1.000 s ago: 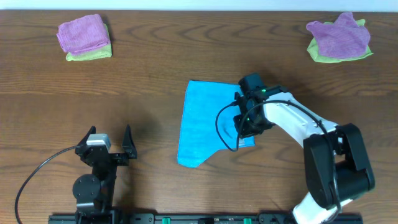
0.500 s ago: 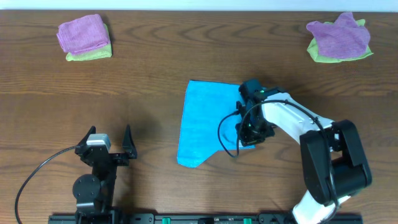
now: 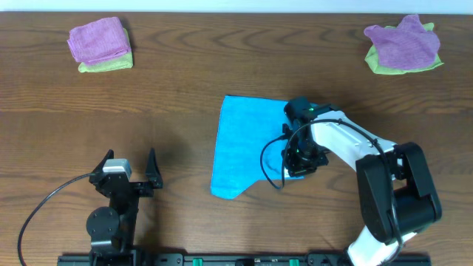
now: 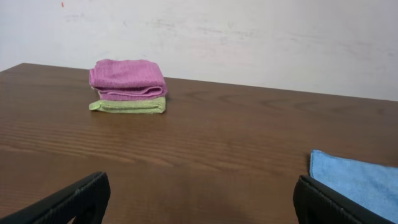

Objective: Fold the cloth

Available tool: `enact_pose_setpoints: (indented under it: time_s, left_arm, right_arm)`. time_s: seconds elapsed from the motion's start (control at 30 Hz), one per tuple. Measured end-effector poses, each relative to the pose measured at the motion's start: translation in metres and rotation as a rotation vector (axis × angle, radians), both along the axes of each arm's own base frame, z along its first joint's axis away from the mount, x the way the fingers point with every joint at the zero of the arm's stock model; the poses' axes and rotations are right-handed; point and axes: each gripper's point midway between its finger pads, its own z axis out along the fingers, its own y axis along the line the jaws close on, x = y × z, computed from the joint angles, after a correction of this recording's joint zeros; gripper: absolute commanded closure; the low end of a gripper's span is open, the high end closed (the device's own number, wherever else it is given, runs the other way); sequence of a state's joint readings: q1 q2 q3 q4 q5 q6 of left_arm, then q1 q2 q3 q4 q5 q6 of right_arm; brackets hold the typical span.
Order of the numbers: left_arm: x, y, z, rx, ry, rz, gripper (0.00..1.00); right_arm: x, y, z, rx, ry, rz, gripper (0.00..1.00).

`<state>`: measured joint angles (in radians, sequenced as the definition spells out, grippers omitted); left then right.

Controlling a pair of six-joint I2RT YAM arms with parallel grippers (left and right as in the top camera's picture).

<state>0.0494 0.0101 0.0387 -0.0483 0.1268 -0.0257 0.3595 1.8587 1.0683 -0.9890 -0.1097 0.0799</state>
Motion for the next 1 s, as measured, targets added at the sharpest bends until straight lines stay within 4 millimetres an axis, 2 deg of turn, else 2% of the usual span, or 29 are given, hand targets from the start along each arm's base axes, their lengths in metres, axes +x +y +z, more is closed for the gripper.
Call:
enact_pose_setpoints:
  time_s: [0.27,0.63,0.83,1.0]
  left_arm:
    - [0.0,0.0,0.0,0.0,0.0,0.0,0.04]
    - [0.0,0.0,0.0,0.0,0.0,0.0,0.05]
    - [0.0,0.0,0.0,0.0,0.0,0.0,0.05]
    - [0.0,0.0,0.0,0.0,-0.001,0.0,0.05]
  right_arm:
    - [-0.012,-0.015,0.0,-0.083,0.046,-0.01,0.98]
    - [-0.015,-0.018,0.005,-0.093,0.043,-0.017,0.98]
    - [-0.008,-0.016,0.04,-0.055,-0.068,-0.03,0.99]
    - [0.0,-0.013,0.082,0.0,-0.222,-0.043,0.98]
